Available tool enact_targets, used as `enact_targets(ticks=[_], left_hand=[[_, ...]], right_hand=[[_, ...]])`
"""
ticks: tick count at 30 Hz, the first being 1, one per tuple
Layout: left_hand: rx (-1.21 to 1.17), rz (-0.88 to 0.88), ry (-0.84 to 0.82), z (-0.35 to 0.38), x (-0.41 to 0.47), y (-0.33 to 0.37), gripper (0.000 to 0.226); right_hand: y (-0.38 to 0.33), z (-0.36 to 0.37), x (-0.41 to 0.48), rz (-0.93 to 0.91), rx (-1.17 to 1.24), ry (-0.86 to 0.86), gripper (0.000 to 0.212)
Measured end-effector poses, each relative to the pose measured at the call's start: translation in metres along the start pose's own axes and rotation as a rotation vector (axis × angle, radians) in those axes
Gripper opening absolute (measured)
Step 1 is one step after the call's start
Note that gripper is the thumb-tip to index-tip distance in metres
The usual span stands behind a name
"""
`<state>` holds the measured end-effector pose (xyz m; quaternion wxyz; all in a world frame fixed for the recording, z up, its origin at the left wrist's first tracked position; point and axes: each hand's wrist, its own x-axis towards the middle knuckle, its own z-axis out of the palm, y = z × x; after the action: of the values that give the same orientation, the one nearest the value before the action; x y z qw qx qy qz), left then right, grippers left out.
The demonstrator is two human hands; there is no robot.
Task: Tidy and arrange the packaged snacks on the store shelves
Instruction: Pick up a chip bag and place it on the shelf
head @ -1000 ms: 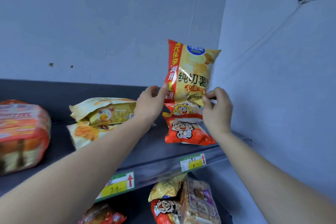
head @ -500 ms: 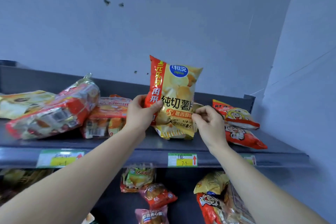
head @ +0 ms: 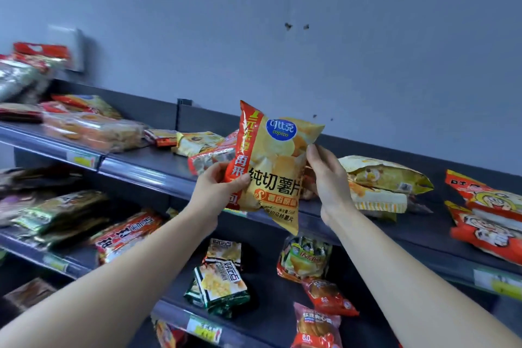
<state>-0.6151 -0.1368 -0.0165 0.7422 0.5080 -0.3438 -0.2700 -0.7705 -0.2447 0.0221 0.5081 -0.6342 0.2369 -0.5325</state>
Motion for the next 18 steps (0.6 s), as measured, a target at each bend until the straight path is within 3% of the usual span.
enact_targets(ticks=[7, 14, 18], left_hand=[[0.042, -0.067, 0.087, -0.107, -0.016, 0.006, 0.033], [0.191, -0.156, 0.132, -0.23, -0.017, 0.016, 0.034], [0.27, -0.23, 0.111, -0.3, -0.007, 0.024, 0.039]], right_hand=[[0.013, 0.092, -0.007, 0.03, 0.053, -0.134, 0.033], [0.034, 0.204, -0.012, 0.148, 0.085, -0.35, 0.003], [0.052, 0.287, -0.011, 0.128, -0.011, -0.375, 0.014]])
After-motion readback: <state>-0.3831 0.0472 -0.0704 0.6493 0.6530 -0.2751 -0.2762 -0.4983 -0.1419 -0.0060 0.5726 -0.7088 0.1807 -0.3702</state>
